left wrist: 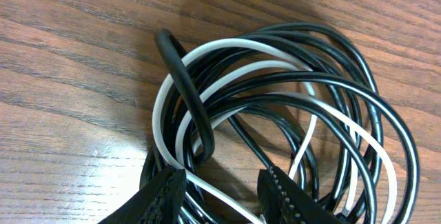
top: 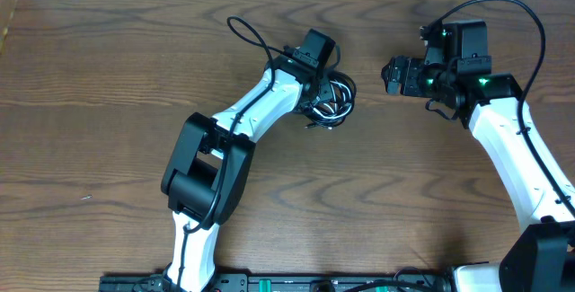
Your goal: Untangle cables
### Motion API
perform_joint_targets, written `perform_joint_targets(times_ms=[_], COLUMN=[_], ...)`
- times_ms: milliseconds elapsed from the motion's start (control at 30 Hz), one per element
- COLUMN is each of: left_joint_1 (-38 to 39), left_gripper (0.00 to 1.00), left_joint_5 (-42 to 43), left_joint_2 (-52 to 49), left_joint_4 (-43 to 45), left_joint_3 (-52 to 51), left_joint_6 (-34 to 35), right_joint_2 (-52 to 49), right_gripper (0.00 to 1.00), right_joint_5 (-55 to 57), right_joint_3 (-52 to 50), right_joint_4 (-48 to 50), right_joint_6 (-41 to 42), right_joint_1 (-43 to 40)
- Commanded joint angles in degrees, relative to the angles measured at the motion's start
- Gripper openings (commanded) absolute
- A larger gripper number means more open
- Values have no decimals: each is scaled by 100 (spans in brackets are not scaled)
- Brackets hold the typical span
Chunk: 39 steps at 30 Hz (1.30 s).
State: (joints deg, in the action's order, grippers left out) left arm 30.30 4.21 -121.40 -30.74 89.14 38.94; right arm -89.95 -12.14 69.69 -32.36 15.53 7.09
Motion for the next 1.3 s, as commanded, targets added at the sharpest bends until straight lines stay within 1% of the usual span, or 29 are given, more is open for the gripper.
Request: perform_joint_targets(times_ms=[0, 167, 233, 367, 400, 467, 700, 800, 933, 1100, 1167, 1267], left_joint_1=[120, 280, 319, 337, 337, 326, 273, 201, 127, 125, 120, 98], left_gripper=[41, 40, 34, 19, 13, 8, 7, 7, 8, 7, 7, 7], left_joint_5=[-39, -37, -37, -39, -39, -39, 37, 225, 293, 417, 413, 413], left_joint_2=[-192, -337, -343, -343, -343, -343, -144, 275, 966, 1716, 1886, 1996], left_joint_4=[2, -28, -44, -44, -42, -28, -116, -155, -310, -566, -632, -675], left_joint_3=[35, 33, 33, 33, 33, 33, 42, 46, 46, 46, 46, 46], left_joint_6=[-28, -28, -31, -31, -31, -31, -160, -411, -452, -470, -487, -487], right_joint_2=[-17, -17, -17, -17, -17, -17, -20, -20, -90, -380, -531, -828], right_gripper=[93, 93, 93, 93, 93, 93, 93, 93, 92, 86, 82, 73], right_joint_5=[24, 26, 26, 24, 24, 24, 22, 9, -81, -417, -520, -538], right_joint_3=[85, 85, 85, 85, 85, 85, 85, 85, 85, 85, 85, 85], right_joint_4=[-24, -26, -39, -42, -42, -44, -44, -44, -11, 177, 271, 442], right_joint_6=[7, 7, 4, 7, 7, 7, 9, 9, 11, 37, 160, 291], right_joint_1=[-2, -2, -2, -2, -2, -2, 13, 13, 48, 175, 225, 299])
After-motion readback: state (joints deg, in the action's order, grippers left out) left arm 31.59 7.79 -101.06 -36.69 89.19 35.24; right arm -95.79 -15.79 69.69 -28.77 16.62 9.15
